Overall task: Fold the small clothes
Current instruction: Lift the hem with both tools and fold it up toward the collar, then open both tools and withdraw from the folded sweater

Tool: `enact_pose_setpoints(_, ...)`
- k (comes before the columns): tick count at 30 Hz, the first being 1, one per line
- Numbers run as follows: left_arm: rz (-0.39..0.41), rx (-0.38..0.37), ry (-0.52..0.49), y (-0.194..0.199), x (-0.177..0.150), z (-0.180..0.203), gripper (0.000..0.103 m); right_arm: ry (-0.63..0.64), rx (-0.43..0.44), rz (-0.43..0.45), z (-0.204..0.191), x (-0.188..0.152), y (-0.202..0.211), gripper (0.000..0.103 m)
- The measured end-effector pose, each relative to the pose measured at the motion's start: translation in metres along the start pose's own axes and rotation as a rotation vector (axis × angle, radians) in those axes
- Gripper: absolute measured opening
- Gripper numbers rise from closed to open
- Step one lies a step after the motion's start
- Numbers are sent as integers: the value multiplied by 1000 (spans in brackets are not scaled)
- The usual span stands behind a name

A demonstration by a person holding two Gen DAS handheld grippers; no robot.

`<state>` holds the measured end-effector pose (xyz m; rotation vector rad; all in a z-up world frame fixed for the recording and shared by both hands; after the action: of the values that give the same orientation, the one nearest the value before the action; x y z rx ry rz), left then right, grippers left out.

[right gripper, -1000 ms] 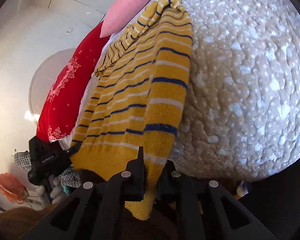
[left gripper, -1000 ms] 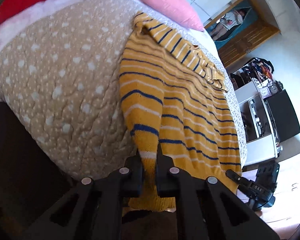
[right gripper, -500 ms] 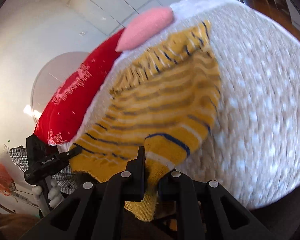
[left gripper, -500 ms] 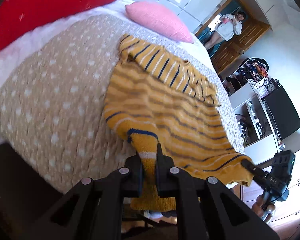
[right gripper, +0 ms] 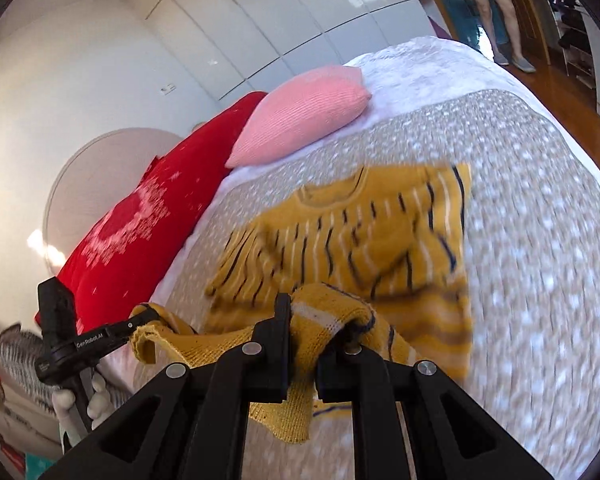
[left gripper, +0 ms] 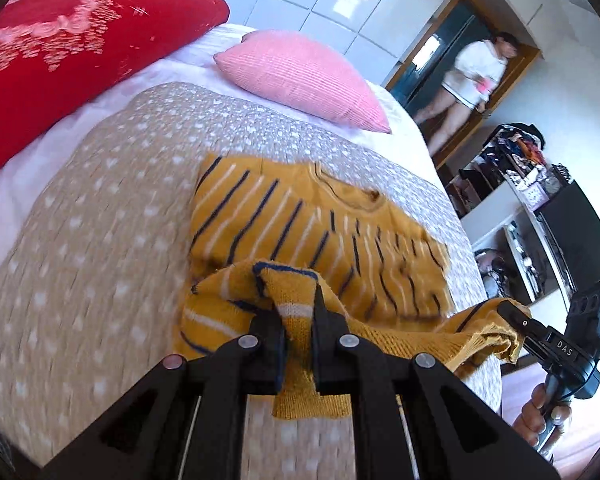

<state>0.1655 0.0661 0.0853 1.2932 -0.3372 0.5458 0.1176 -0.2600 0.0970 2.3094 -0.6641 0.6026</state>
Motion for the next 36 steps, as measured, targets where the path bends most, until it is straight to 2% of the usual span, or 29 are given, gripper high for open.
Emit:
enact_pose_setpoints(7,-82,41,9,-80,56,12,11,-118,-126,-34,70,57,-68,13)
enact_pose_setpoints(10,-89,30,34,-99,72,10,14,-253,-103,-34,110,70,-92,16)
enact_pose_setpoints(13,-117,-55,117,-110,85,3,19,-339,-39,-8,131,81,-103,32)
enact_pose_setpoints(15,-119,-91,168,-113,92,-3,30,-357,-19,21,137,88,-102,53)
enact_pose_setpoints(18,-80,-46,190,-109,102,-11,40,-375,-13,64,141,94,-96,59)
enact_pose_setpoints(21,-61,-23,176,-101,106,-18,40,-309,-92,78,136,99,-86,63)
enact_pose_setpoints(24,-41,27,134,-89,102,-24,41,-248,-133,97,126,105,-71,63)
enact_pose_setpoints(28,-9,118,28,-65,80,-28,42,-198,-144,117,109,103,-47,63)
enact_pose_setpoints(32,47,175,-75,-32,45,-30,53,-102,-168,68,81,78,-29,64)
enact_pose_setpoints(36,70,202,-123,-6,9,-33,53,-49,-168,18,56,34,-17,66)
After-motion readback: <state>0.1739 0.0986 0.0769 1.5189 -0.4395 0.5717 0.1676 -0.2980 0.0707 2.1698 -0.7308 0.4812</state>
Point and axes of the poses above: each gripper's, at about its wrist camera, not at the fingertips, and y roughly against the way its jaws point, z to its right, x to its top, the point moved 4 cm from there along -y, roughly the way its jaws point, and after that the axes turned 14 degrees about x, right-handed, at the moved point
